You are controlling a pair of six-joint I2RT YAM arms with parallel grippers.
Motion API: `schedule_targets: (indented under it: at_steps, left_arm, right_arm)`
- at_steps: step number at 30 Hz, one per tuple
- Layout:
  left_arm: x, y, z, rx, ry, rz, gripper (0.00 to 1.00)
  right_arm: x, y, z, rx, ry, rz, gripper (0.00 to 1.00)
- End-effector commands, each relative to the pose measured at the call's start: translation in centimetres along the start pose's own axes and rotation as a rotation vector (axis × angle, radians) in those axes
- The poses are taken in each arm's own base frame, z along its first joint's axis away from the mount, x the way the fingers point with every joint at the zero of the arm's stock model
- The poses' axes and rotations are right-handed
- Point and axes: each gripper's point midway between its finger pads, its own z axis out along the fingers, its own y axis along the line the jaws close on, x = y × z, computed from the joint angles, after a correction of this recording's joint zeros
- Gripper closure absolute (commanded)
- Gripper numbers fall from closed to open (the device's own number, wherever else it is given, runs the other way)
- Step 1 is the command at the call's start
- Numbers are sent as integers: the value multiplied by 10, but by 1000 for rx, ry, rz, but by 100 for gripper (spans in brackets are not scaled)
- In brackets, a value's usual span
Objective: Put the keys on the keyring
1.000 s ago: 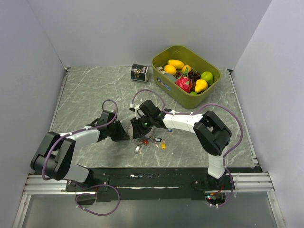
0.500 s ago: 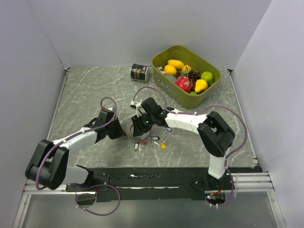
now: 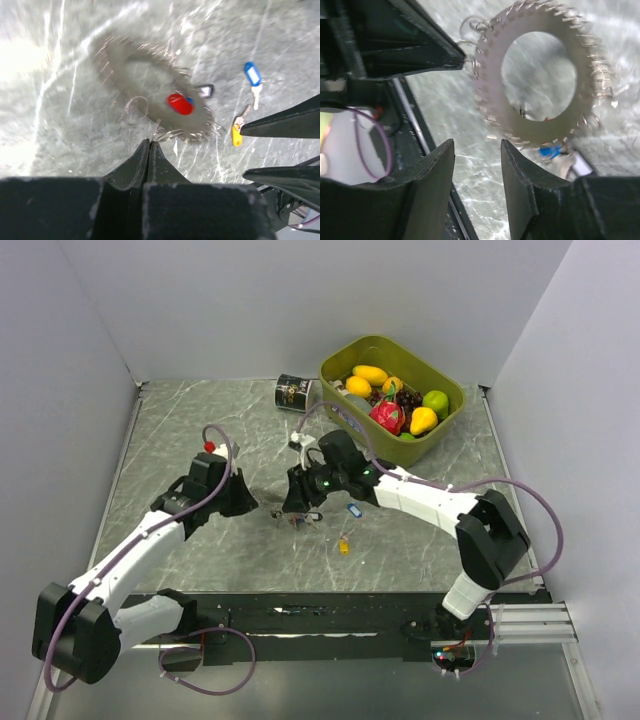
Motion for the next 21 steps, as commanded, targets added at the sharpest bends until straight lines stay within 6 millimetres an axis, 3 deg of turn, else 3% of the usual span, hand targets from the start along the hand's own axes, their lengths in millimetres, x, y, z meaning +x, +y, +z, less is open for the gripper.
schedule_targets:
  at_steps: [1, 8, 13, 21]
  left_arm:
    - [-29, -21, -28, 55, -75, 120, 99]
    - [-42, -37, -50, 131, -134, 278, 99]
    - [-36, -54, -63, 249, -132, 387, 99]
    - [-30, -90, -102, 476, -209, 525, 99]
  right_arm:
    - [-34, 26, -27, -88, -121, -78, 49]
    - [-49, 44, -49, -134, -190, -126, 46]
    - [-55, 59, -56, -200, -212, -153, 43]
    - [-70, 84, -74, -286, -277, -218, 32]
